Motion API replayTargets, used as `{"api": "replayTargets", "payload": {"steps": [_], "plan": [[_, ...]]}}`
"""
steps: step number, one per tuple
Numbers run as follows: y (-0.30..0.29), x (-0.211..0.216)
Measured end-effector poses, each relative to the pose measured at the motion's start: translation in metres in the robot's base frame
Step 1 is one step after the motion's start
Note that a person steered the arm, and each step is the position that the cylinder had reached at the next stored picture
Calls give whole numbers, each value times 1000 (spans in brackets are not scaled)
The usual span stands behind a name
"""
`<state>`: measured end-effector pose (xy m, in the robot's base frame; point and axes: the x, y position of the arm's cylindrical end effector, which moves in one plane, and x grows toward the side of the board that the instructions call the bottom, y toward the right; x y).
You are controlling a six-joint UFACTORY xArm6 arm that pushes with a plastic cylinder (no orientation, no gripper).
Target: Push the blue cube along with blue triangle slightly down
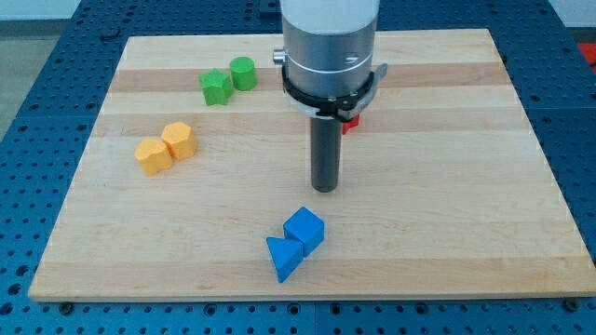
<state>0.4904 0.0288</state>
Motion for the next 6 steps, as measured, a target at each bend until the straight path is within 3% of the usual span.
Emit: {"api": "replayTargets", "payload": {"steps": [2, 4, 6], "plan": [[6, 64], [11, 25], [-9, 59]]}}
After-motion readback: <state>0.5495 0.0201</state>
